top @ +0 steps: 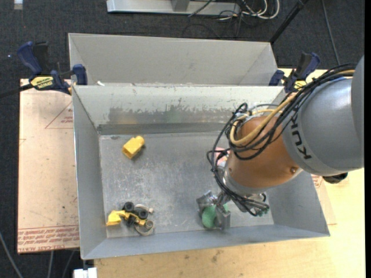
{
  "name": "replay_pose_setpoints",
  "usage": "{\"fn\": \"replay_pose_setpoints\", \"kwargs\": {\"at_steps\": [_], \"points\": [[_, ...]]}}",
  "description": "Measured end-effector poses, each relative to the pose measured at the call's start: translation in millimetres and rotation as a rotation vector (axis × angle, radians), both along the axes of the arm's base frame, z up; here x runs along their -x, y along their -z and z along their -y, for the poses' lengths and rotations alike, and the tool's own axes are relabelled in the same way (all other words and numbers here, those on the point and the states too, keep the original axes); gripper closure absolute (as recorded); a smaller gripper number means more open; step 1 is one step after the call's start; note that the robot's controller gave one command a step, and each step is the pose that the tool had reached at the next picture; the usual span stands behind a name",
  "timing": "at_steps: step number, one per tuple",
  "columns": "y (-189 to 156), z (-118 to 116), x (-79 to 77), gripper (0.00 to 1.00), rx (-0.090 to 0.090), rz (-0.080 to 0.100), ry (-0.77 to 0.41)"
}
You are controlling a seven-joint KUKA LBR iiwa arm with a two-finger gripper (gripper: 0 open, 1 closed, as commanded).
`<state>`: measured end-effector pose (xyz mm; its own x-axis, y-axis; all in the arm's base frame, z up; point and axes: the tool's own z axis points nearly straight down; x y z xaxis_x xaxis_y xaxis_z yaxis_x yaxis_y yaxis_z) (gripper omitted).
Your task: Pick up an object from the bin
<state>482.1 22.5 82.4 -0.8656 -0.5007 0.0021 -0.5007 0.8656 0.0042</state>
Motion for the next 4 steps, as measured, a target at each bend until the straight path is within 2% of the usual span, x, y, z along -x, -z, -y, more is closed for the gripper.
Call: {"fn": "replay_pose_setpoints", "kwargs": {"at_steps": [1, 2, 4], "points": [[-20.1, 0.2, 0.6, 1.0, 0.001, -0.002, 0.002], [-32.9, 0.1, -1.8, 1.0, 0.001, 0.008, 0.002], [-50.3, -0.4, 0.0, 1.0, 0.001, 0.0, 0.003]]}}
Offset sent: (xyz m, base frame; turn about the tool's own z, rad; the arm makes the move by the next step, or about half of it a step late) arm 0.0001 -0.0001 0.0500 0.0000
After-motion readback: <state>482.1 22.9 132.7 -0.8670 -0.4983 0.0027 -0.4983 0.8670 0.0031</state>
